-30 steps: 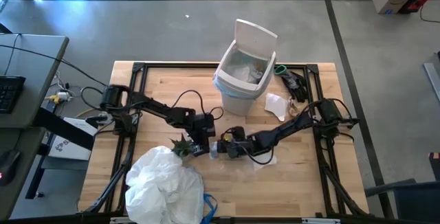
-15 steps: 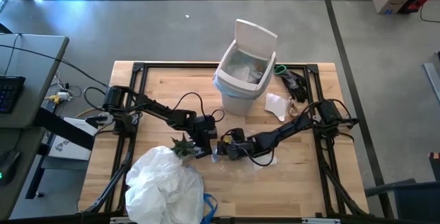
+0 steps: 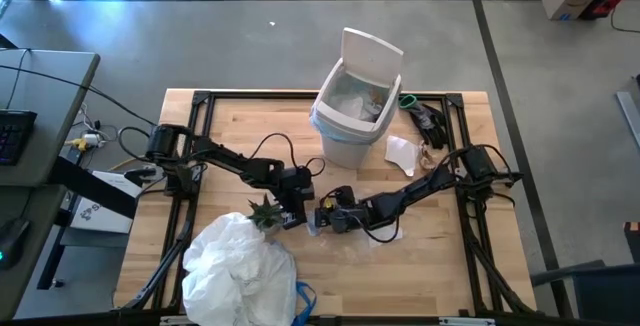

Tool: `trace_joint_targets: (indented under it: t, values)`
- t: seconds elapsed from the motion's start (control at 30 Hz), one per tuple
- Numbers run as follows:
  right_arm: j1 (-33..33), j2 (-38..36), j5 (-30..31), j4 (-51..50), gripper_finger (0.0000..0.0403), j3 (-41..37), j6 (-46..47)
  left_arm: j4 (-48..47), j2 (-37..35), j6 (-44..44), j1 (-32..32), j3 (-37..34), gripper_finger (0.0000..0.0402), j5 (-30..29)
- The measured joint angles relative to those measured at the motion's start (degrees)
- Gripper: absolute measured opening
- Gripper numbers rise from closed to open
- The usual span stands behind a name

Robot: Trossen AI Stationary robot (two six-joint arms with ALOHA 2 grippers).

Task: Place trash/remove bag and relplace
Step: Put the white paper into the trash bin

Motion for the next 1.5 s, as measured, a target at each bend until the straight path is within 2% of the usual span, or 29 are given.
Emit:
trace_joint_targets:
  t: [0.3,0.6,0.7,0.87,1.07,1.27,1.37,1.5]
  values:
    - [2.46,-2.36,5.24,1.27,0.0000,0.00,-4.32,-5.49,-12.79,0.61,0.67,0.03,0.0030,-0.49]
    - [4.58,-13.53,16.82,1.32,0.0000,0.00,-18.10,-7.38,-28.55,0.15,-2.76,0.11,0.0052,-0.34]
    - [4.74,-18.80,20.40,2.04,0.0000,0.00,-25.64,-6.88,-32.45,0.13,-5.35,0.11,0.0053,-1.32]
    - [5.18,-27.82,26.81,5.45,0.0000,0.00,-41.17,-5.86,-36.27,0.13,-10.77,0.14,0.0053,-6.91]
    - [4.71,-37.07,32.96,13.83,0.0000,0.00,-65.07,-3.82,-36.80,0.13,-16.29,0.22,0.0053,-10.88]
    - [2.29,-43.15,38.51,23.47,0.0000,0.00,-89.57,-3.93,-36.36,-0.07,-19.97,0.20,0.0053,-15.06]
    - [-0.45,-44.75,40.52,22.88,0.0000,0.00,-95.88,-3.89,-36.36,-0.32,-21.06,0.20,0.0053,-17.67]
    - [-4.39,-44.92,41.48,19.37,0.0000,0.00,-99.16,-2.81,-36.35,-0.94,-21.85,0.20,0.0053,-18.20]
